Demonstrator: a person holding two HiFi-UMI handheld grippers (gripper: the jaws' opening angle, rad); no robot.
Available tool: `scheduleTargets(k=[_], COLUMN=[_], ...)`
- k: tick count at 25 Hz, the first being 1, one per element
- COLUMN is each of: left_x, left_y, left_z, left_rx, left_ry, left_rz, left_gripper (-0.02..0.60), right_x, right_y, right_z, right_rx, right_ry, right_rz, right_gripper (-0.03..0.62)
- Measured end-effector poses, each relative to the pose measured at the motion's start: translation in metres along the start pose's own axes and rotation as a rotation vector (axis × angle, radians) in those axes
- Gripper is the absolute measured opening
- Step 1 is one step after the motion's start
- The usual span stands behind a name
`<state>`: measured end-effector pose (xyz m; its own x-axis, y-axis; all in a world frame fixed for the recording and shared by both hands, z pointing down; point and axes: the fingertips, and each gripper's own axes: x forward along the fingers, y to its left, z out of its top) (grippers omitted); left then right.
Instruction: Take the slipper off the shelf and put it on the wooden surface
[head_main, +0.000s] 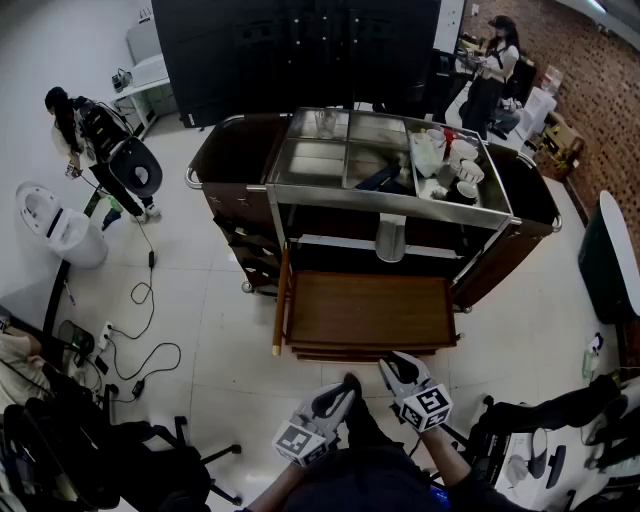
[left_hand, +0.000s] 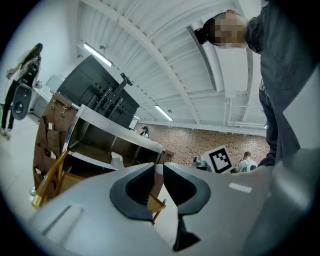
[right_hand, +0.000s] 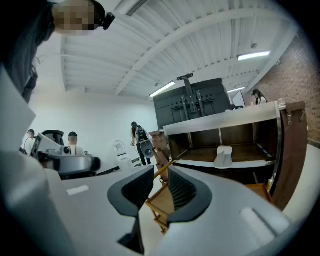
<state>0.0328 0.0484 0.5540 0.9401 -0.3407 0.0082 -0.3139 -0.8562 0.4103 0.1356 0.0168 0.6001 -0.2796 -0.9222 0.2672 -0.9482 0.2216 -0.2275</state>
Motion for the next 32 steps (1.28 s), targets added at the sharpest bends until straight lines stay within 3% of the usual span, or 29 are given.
scheduleTargets(k=[8, 11, 17, 24, 26, 29, 32], left_x=[0.116, 0.165, 0.245, 0.283, 0.284, 0.277, 0.27], left_y=[0.076, 0.113, 0.16, 0.196, 0.201, 0.205, 0.205], left_z=[0.03, 0.037, 0.042, 0.051, 0.048, 0.045, 0.044], left_rx=[0.032, 0.041, 0.078, 0.095, 0.085, 0.057, 0.042], left_ry=[0.005, 0.024, 0.09, 0.133, 0.138, 0.141, 0.14], left_rz=[0.081, 0.136, 0.171, 0.214, 0.224, 0.238, 0.245], left_gripper=[0.073, 0.097, 0.117, 0.129, 0.129, 0.129, 0.129], right_x=[0.154, 0.208, 0.283, 0.338, 0.342, 0.331, 0.308], right_y=[-0.212, -0.268, -0.361, -0.427, -0.432, -0.419, -0.377], right_z=[0.044, 0.049, 0.04, 0.026, 0.02, 0.017, 0.019], right_rx=[-0.1, -0.105, -0.091, -0.1, -0.127, -0.139, -0.123], right_ry=[0.049, 0.069, 0.114, 0.192, 0.223, 0.221, 0.178], right_rz=[-0.082, -0.101, -0.148, -0.289, -0.296, -0.29, -0.238], right_gripper=[0.1, 0.101, 0.129, 0.139, 0.008, 0.005, 0.003])
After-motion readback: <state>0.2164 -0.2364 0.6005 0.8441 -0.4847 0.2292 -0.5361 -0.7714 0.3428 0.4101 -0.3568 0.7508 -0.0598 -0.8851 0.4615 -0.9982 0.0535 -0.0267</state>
